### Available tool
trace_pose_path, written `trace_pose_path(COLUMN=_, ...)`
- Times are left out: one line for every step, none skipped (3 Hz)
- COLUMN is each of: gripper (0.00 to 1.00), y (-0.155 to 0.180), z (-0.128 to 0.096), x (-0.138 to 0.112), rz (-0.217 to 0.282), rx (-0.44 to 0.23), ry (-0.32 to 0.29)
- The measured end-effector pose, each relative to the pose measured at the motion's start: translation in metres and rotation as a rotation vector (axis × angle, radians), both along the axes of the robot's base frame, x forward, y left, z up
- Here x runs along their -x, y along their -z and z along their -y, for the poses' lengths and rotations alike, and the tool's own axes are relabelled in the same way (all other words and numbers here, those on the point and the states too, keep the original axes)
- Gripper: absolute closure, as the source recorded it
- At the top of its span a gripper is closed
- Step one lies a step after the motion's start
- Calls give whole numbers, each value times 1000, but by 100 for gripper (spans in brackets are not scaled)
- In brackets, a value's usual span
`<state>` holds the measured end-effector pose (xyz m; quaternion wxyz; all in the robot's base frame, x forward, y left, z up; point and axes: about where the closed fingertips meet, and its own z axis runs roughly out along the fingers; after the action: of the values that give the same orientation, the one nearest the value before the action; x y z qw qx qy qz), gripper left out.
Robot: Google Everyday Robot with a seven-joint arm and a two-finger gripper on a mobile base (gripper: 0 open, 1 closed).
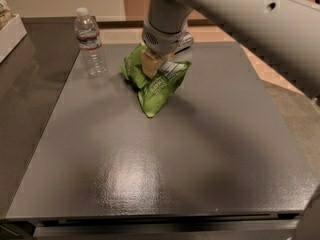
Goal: Pick green rice chip bag
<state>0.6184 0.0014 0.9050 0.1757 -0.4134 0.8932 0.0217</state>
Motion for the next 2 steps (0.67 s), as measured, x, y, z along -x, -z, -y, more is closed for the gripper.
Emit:
trace_pose_path(gripper=82, y=-38, z=7, x=22, rz=-24, rx=-90, ry=-9)
trace_pose_path(gripper=58, y=-63, z=9, x=38, rz=-29, rx=-136, ry=-20)
